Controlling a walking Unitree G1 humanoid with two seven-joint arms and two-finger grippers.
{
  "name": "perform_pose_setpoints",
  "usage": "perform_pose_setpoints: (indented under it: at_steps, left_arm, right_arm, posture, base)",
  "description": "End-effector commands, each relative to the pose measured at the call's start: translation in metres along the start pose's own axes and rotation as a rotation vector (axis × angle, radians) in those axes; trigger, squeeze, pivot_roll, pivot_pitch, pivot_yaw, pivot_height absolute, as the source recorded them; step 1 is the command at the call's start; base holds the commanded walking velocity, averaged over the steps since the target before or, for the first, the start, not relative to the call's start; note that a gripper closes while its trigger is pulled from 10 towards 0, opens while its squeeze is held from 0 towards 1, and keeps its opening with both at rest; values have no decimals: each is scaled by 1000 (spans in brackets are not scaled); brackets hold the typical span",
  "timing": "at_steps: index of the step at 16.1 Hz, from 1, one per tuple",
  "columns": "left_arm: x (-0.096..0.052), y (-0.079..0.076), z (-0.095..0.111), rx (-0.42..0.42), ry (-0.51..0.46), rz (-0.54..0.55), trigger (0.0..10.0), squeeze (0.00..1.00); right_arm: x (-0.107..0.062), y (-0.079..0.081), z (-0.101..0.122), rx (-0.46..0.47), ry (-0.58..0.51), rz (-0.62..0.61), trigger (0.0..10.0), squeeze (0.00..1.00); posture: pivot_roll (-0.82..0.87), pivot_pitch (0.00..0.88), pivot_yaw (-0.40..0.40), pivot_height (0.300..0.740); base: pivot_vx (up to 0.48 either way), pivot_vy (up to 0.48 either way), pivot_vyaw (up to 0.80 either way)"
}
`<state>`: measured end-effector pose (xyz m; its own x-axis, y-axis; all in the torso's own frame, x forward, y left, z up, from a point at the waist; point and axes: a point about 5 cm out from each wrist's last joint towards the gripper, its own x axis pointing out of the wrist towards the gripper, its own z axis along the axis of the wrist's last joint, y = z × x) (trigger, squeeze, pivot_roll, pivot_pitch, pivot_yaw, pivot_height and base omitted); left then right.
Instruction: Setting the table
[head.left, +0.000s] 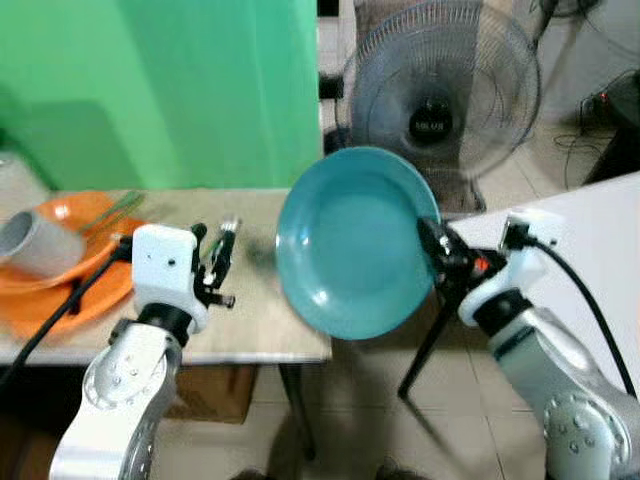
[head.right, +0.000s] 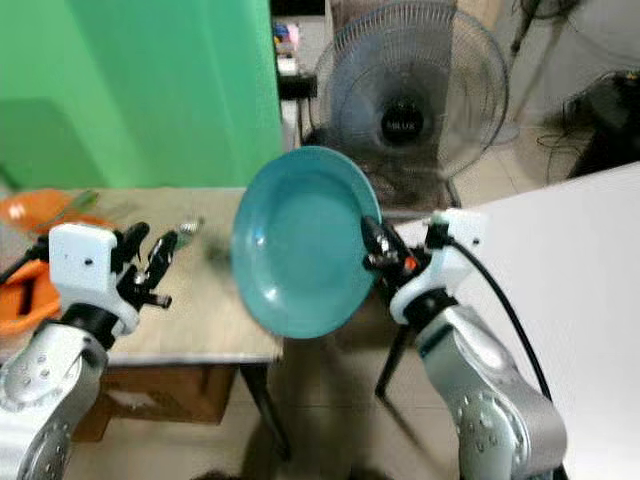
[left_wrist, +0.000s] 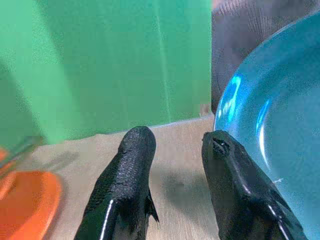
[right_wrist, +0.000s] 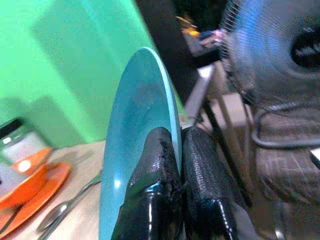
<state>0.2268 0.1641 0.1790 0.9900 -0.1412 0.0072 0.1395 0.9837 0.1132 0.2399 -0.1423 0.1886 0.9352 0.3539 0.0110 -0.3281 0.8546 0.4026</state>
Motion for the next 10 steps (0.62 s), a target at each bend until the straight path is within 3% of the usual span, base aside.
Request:
perform_pose_setpoints:
  at_steps: [1, 8, 10]
  left_arm:
    - [0, -1, -1, -1, 9, -2, 10000, 0]
    - [0, 1, -1, 3, 11, -8, 10000, 0]
    - [1, 1, -1, 3, 15, -9, 10000, 0]
  right_arm:
    - [0, 3, 6, -2, -33, 17, 10000, 0]
    - [0, 4, 5, -3, -36, 15, 10000, 0]
    - [-1, 5, 5, 5, -35, 15, 10000, 0]
  posture:
    - [-82, 0, 53, 740]
    - [-83, 0, 55, 740]
    - [-87, 0, 56, 740]
  base:
    - [-289, 0, 0]
    - [-288, 0, 0]
    - [0, 0, -391]
